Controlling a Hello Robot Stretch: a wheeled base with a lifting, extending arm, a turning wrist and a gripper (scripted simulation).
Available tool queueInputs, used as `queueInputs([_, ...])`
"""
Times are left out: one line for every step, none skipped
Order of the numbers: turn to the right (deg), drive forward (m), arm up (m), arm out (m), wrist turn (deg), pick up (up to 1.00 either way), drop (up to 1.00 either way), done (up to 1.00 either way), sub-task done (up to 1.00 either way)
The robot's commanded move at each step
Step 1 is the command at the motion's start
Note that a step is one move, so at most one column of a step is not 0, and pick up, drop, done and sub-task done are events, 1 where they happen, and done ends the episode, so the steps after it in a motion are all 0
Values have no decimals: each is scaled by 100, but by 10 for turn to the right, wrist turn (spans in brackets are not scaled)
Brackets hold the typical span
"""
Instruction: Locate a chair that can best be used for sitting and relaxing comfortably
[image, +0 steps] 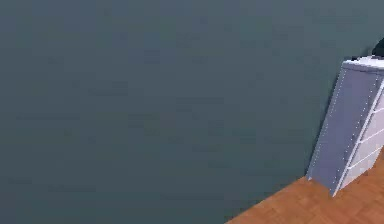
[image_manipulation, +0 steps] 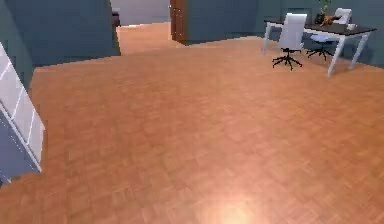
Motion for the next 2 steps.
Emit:
queueInputs([450,0,0,0,0,0,0,0,0])
queueInputs([450,0,0,0,0,0,0,0,0])
